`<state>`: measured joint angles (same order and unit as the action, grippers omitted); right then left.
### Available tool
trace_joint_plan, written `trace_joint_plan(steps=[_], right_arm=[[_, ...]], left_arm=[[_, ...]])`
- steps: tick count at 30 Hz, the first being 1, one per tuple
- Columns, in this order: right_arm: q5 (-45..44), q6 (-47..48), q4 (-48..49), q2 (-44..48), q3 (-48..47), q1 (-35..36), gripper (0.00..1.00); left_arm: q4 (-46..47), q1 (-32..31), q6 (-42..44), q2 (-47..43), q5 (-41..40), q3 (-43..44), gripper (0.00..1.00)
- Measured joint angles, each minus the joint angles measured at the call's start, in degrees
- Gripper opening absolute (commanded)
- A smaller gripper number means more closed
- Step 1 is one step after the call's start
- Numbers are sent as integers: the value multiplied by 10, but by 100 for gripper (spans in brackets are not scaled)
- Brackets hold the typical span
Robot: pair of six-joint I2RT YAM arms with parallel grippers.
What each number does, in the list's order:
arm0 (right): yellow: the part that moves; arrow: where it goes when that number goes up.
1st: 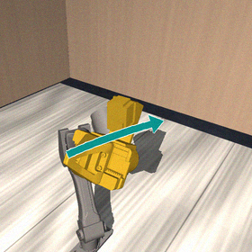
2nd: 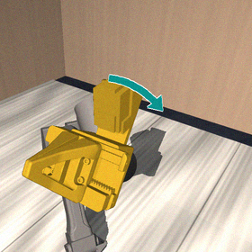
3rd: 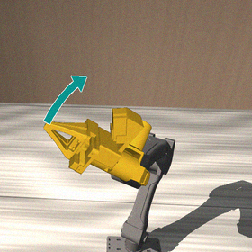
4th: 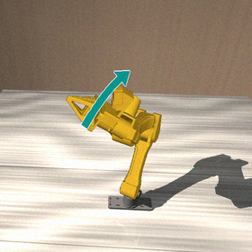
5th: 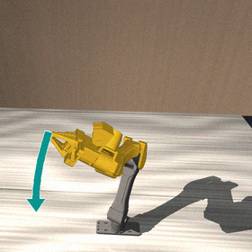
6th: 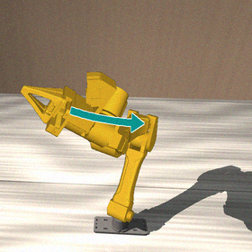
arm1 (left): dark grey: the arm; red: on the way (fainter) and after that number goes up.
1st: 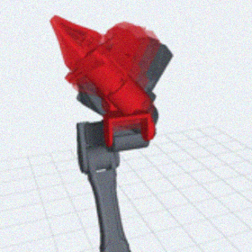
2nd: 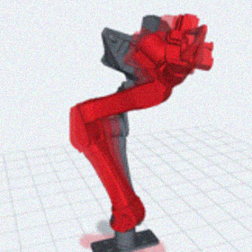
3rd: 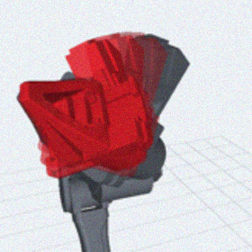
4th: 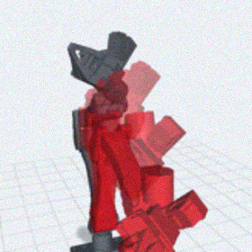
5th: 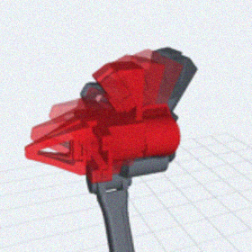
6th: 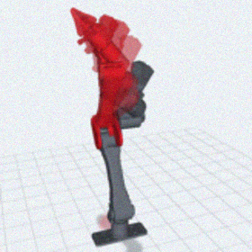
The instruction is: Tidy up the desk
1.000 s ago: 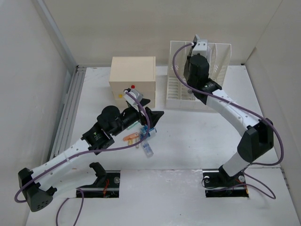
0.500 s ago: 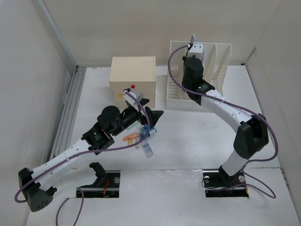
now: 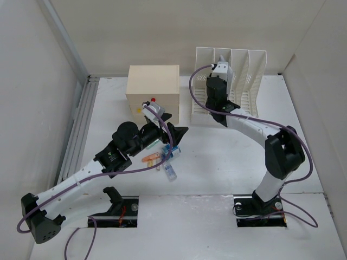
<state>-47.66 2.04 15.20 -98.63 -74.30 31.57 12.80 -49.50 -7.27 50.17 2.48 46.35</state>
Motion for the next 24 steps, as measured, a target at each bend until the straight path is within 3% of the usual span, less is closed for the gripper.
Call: trace_joint_plan(steps=[3, 7, 13, 16, 18, 19, 20, 21, 22, 24], right_arm=[[7, -1, 17, 4, 11, 0, 79], [49, 20, 21, 37, 42, 0, 100], [185, 88, -12, 177, 78, 0, 100], [321, 113, -43, 267, 77, -13, 100], [420, 126, -71, 318, 76, -32, 78], [463, 132, -87, 330, 76, -37, 60], [499, 134, -102, 352, 76, -47, 26], [530, 136, -117, 361, 76, -50, 16], [559, 133, -130, 367, 77, -50, 13], [607, 129, -156, 367, 82, -49, 29]], left_arm=[[0, 0, 0, 0, -1, 0, 86], [1, 0, 0, 0, -9, 0, 88], [0, 1, -7, -8, -56, -10, 95], [1, 7, -17, -20, -103, -10, 100], [1, 19, -28, -28, -139, -10, 100], [1, 29, -35, -30, -154, -10, 98], [1, 41, -40, -29, -168, -10, 89], [-3, 52, -47, -24, -177, -7, 68], [-7, 66, -52, -12, -184, -3, 62], [-16, 91, -59, 19, -191, 12, 55]])
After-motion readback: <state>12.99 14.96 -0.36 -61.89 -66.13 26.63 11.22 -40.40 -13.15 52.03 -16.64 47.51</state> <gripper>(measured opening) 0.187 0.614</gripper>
